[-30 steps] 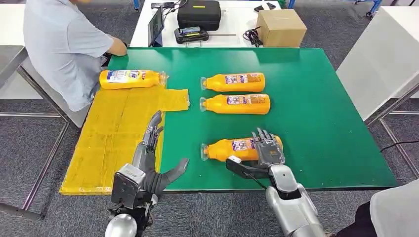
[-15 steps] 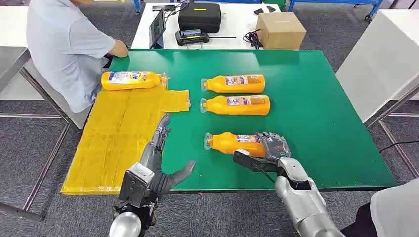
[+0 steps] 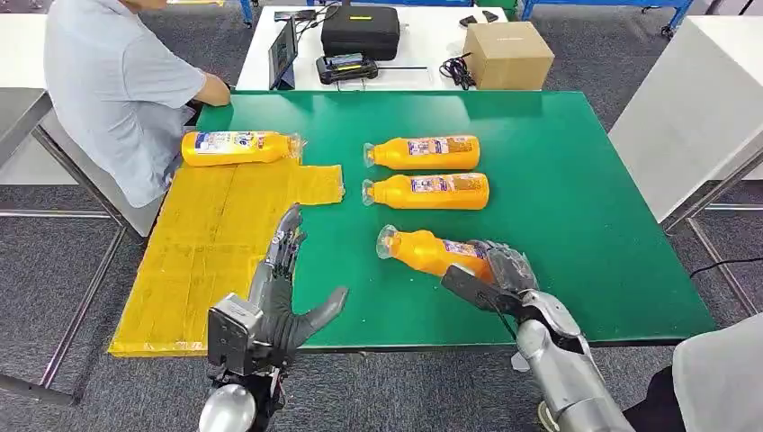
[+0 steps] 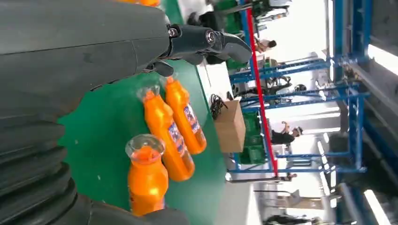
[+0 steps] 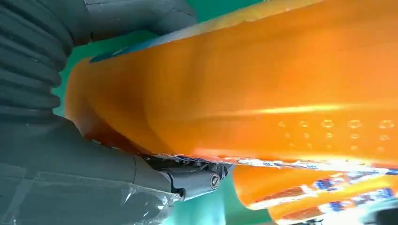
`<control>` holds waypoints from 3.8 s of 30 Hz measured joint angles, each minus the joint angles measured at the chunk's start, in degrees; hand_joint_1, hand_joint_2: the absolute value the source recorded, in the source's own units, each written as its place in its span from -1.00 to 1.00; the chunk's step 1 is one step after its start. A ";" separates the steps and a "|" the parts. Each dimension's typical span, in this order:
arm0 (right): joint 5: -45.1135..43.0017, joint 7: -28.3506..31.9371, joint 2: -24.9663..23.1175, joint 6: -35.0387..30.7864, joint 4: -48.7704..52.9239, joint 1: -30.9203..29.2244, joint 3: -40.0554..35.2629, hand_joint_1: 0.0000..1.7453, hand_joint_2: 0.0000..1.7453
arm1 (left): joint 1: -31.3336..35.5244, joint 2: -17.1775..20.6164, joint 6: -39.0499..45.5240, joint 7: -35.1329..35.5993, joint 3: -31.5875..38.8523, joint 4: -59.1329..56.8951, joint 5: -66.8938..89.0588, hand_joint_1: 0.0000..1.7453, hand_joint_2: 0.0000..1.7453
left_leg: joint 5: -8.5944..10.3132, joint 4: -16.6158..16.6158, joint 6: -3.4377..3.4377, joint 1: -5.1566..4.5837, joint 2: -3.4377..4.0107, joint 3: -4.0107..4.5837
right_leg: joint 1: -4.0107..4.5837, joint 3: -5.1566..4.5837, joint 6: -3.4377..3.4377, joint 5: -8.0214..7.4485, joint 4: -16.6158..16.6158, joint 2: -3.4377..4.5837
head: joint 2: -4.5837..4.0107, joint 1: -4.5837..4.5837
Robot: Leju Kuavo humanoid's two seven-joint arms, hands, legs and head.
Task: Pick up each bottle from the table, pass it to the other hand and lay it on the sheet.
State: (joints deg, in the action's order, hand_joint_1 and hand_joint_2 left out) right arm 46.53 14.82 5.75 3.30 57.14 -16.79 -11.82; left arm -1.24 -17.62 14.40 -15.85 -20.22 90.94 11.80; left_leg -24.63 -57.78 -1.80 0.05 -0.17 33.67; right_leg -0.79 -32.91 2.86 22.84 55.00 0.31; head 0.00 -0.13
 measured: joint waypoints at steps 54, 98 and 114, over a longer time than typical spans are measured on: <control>-15.08 -1.18 -7.54 -7.04 8.02 0.49 -16.26 0.96 1.00 | 9.55 -0.33 9.66 -5.40 -5.53 -25.46 -30.02 -1.00 1.00 | 0.10 -0.01 -0.03 0.00 -0.13 0.97 | -0.01 -0.79 0.00 -0.01 0.07 -0.06 | 0.00 0.00; -14.49 -3.00 -7.41 -11.11 3.12 -4.88 -23.50 1.00 1.00 | 15.40 -0.11 10.47 -8.04 -9.73 -30.16 -38.90 -1.00 1.00 | 0.11 -0.01 -0.04 0.01 -0.14 1.02 | -0.01 -0.83 0.00 -0.01 0.08 -0.08 | 0.00 0.02; -15.03 -2.89 -7.41 -11.13 3.12 -5.49 -24.83 1.00 1.00 | 15.71 -0.11 8.17 -8.39 -9.09 -30.84 -39.79 -0.54 1.00 | 0.11 -0.01 -0.04 0.01 -0.15 1.04 | 0.00 -0.84 0.00 -0.01 0.08 -0.09 | 0.00 0.02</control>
State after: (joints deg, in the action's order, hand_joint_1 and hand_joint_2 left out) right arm 31.50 11.93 -1.66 -7.82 60.26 -22.27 -36.65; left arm 14.47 -17.73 22.58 -24.24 -29.31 60.11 -28.00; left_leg -24.52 -57.79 -1.84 0.05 -0.32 34.72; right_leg -0.79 -33.74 2.86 22.83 55.08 0.22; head 0.00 -0.11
